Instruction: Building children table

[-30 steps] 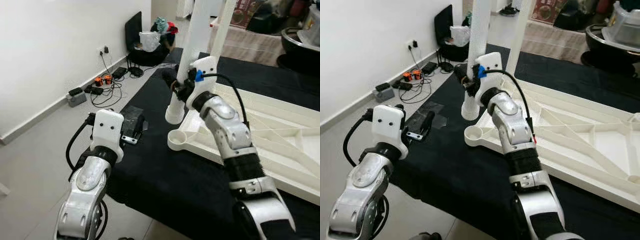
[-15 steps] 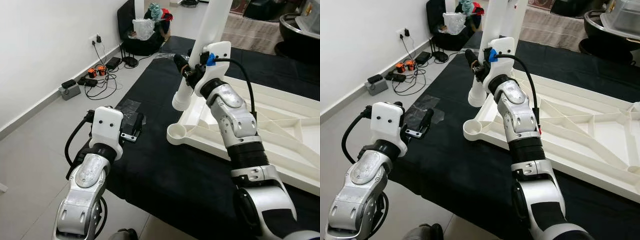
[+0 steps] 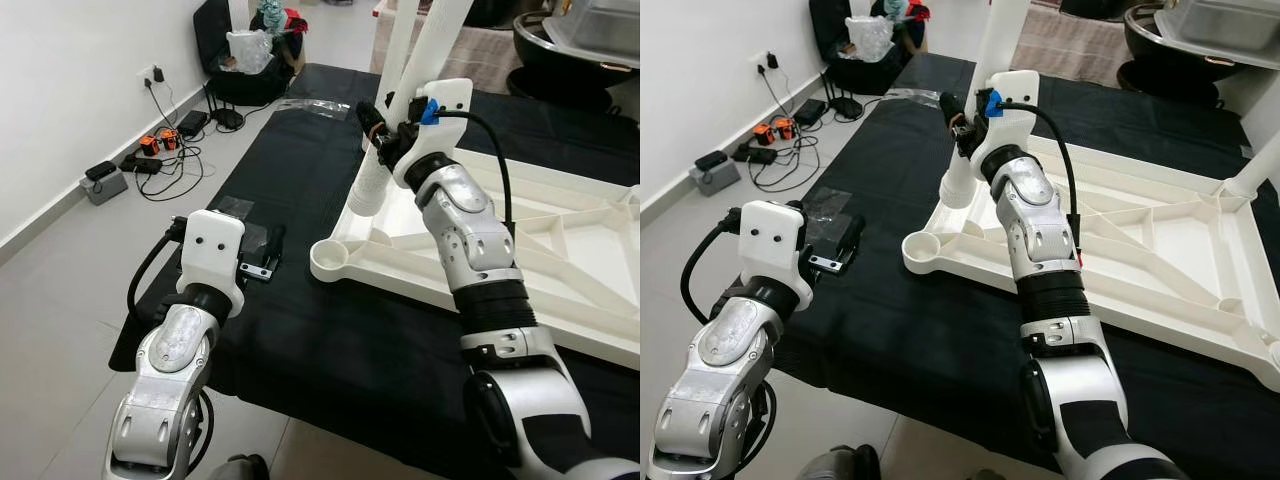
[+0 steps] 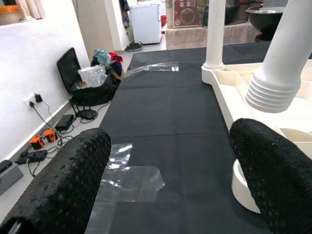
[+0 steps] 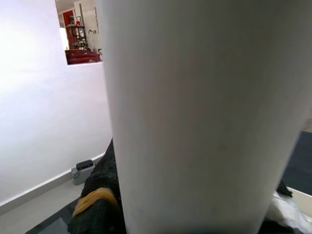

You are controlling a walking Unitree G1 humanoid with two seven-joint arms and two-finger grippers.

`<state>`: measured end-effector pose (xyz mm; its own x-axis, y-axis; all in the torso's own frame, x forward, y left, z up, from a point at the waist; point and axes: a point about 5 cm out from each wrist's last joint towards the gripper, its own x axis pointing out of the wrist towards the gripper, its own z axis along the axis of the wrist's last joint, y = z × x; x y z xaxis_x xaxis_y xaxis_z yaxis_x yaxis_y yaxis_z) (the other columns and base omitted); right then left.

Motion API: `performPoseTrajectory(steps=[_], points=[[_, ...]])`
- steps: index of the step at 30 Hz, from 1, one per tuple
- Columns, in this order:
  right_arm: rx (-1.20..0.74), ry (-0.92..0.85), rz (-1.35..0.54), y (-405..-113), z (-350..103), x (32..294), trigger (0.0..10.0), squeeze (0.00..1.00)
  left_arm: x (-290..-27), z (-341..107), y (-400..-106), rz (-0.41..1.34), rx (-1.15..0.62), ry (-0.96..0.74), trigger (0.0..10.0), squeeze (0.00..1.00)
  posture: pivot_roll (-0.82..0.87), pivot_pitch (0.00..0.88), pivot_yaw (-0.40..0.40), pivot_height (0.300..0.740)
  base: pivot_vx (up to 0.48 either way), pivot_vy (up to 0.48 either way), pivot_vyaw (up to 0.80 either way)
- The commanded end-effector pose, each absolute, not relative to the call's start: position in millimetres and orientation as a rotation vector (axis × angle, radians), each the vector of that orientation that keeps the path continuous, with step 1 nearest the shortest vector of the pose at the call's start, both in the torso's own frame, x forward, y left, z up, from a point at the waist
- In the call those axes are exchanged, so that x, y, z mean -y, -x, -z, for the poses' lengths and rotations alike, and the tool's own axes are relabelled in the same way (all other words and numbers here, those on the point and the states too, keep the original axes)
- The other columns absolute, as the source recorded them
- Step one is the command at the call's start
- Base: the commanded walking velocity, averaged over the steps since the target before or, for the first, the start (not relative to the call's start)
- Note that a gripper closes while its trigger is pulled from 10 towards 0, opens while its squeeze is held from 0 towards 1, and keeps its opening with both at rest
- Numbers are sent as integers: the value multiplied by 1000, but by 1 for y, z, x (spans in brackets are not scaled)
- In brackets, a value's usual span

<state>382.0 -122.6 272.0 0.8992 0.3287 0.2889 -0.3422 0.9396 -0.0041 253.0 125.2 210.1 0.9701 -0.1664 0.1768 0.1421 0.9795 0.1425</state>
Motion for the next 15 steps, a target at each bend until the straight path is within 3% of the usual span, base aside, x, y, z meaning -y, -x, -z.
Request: performPoseTrajectory(steps=[1,15], points=[[328,-55,-353,-380,-278,120,10000,0,-126,-208,-253,156,172,-136,10000,0,51,100,-64,740,0,0,0],[343,-75,-345,-373,-278,116,10000,0,-126,-210,-256,157,179,-120,10000,0,49,89,-60,740,0,0,0]])
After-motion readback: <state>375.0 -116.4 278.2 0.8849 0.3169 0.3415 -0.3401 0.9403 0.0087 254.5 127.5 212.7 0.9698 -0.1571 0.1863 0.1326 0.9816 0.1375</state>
